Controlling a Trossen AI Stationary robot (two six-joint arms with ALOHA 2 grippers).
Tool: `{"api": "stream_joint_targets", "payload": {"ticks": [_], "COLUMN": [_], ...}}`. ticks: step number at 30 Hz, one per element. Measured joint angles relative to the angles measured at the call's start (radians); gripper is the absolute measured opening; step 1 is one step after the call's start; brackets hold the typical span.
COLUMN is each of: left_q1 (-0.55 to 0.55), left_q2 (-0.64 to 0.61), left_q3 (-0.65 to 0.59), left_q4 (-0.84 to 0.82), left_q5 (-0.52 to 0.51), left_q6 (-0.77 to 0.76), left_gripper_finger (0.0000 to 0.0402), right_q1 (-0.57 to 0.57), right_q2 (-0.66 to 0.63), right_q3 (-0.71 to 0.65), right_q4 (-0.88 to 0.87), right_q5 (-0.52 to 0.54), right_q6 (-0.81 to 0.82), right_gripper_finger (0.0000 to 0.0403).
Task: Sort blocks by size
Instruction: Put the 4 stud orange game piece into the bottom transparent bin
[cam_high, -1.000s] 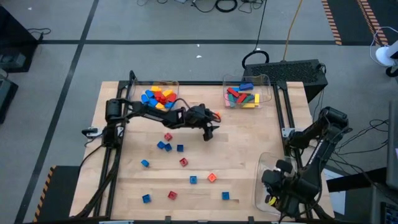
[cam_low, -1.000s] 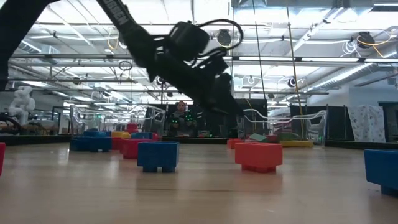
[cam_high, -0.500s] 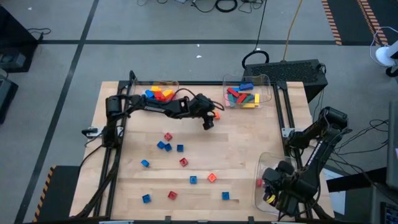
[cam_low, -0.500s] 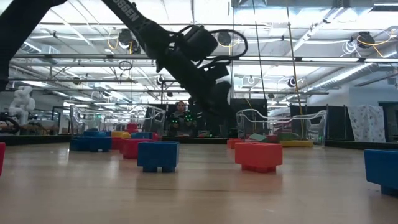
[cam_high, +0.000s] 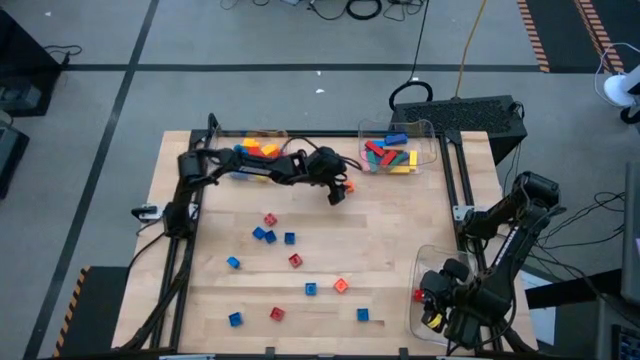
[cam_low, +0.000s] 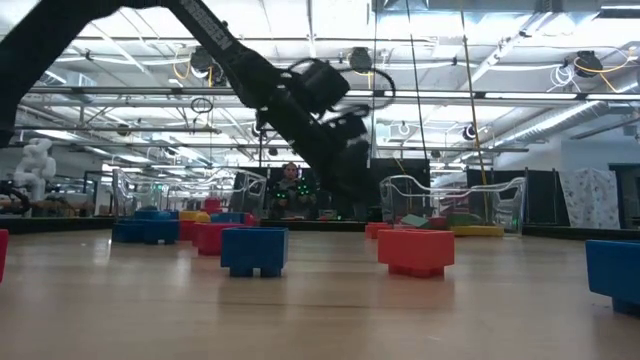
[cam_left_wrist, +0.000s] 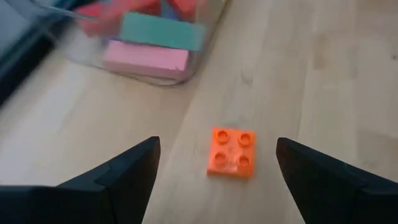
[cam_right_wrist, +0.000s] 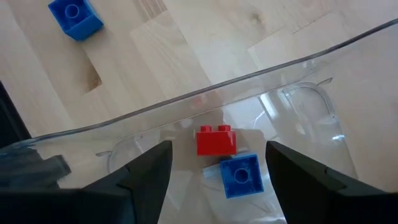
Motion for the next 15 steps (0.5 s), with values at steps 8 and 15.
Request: {"api": "stream_joint_targets", "payload": {"ticks": [8,15], "left_q1": [-0.009,-0.016], "left_q2": [0.095,0.129], "left_q3": [0.129,0.177], "left_q4": [-0.145,-0.209], "left_q5": [-0.051,-0.021], "left_q6": [0.003,0.038], "left_gripper_finger": [0.0322,0.032], "right_q1": [0.0,0.0], "right_q2": [-0.001,-0.001], "right_q3": [0.0,0.0], "right_q4": [0.065,0.062], "right_q5": [-0.002,-0.002], "right_q6": [0.0,-0.001], "right_gripper_finger": [0.0242,0.0242]}}
